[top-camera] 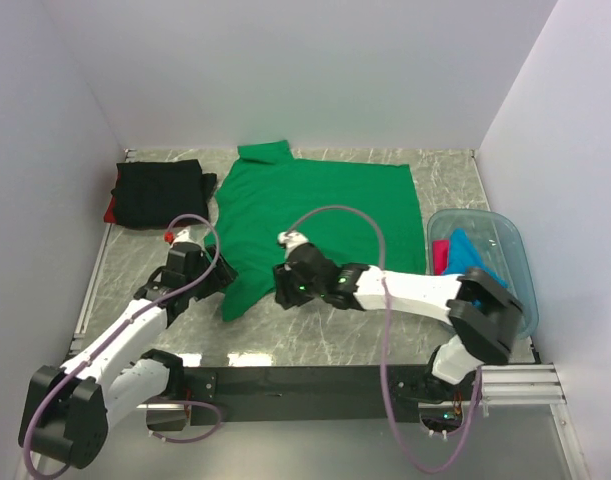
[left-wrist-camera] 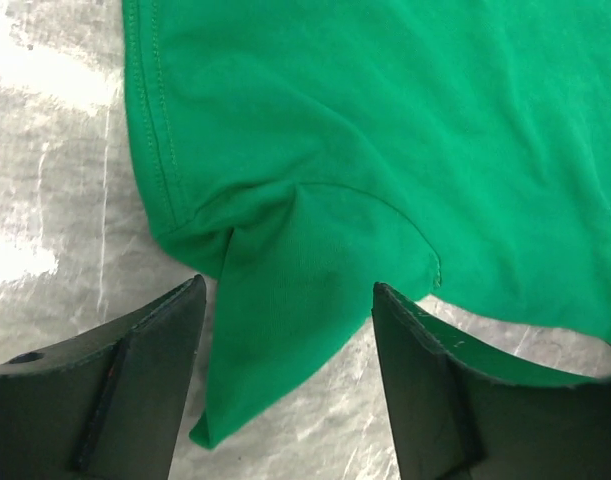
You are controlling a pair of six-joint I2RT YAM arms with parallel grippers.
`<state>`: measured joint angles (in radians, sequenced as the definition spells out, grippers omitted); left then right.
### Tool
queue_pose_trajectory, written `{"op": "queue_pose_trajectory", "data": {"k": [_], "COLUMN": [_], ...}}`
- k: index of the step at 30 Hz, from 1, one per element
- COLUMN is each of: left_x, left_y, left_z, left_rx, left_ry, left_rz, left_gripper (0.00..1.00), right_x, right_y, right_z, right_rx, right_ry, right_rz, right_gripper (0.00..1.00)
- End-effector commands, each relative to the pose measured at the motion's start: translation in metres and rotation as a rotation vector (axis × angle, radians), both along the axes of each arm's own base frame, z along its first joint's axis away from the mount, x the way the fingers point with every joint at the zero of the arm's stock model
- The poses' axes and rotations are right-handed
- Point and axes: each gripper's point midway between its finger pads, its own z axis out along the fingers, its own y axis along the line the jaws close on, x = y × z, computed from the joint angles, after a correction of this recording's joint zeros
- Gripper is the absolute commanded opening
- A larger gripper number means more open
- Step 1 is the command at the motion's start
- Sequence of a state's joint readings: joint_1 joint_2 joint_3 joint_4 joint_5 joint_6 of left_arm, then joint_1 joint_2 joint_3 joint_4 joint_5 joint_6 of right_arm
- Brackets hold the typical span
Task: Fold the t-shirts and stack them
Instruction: Flatten the tshirt out
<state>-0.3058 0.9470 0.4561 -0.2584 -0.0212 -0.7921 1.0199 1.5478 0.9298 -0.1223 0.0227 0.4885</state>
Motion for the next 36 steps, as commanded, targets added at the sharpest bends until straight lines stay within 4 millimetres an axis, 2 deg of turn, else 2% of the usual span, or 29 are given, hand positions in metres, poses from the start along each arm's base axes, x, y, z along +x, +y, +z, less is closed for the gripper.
{"op": "queue_pose_trajectory", "data": {"k": [1, 3, 7, 10, 11, 13, 16, 18, 22, 27, 33, 36], "left_x": [0.008, 0.003, -0.015, -0.023, -0.028, -0.033, -0.041, -0.047, -0.050, -0.051, -0.059, -0.062], "left_y": [-0.006, -0.005, -0.015, -0.017, -0.016, -0.018, -0.015, -0.010, -0.002, -0.005, -0.024, -0.031], "left_z": [0.005, 0.001, -0.004, -0.004, -0.007, -0.005, -0.010, -0.017, -0.013, -0.014, -0.027, -0.026], "left_rx": [-0.024, -0.022, -0.037, -0.019, -0.014, -0.018, -0.008, 0.003, 0.014, 0.015, 0.002, -0.025], "left_ry": [-0.046, -0.034, 0.002, 0.003, 0.020, 0.011, 0.018, 0.036, 0.013, 0.022, 0.081, 0.081], "left_rz": [-0.012, -0.014, -0.058, -0.047, -0.044, -0.036, -0.006, 0.030, 0.091, 0.087, -0.016, -0.046], "left_gripper": [0.72, 0.72, 0.74, 0.78, 0.78, 0.79, 0.79, 0.80, 0.81, 0.83, 0.75, 0.60], "right_x": [0.007, 0.012, 0.020, 0.026, 0.027, 0.032, 0.035, 0.040, 0.040, 0.039, 0.038, 0.038], "right_y": [0.041, 0.044, 0.038, 0.025, 0.018, 0.008, -0.014, -0.025, -0.042, -0.050, -0.057, -0.060], "right_z": [0.023, 0.018, 0.018, 0.024, 0.020, 0.029, 0.028, 0.037, 0.043, 0.054, 0.053, 0.055], "right_rx": [0.082, 0.066, 0.043, 0.040, 0.033, 0.054, 0.046, 0.061, 0.078, 0.109, 0.109, 0.114], "right_ry": [-0.057, -0.049, -0.066, -0.085, -0.083, -0.092, -0.100, -0.115, -0.129, -0.145, -0.147, -0.153], "right_rz": [0.022, 0.004, -0.035, -0.072, -0.085, -0.112, -0.152, -0.176, -0.205, -0.219, -0.229, -0.235], "right_gripper": [0.49, 0.49, 0.49, 0.49, 0.49, 0.50, 0.50, 0.50, 0.51, 0.51, 0.51, 0.51]}}
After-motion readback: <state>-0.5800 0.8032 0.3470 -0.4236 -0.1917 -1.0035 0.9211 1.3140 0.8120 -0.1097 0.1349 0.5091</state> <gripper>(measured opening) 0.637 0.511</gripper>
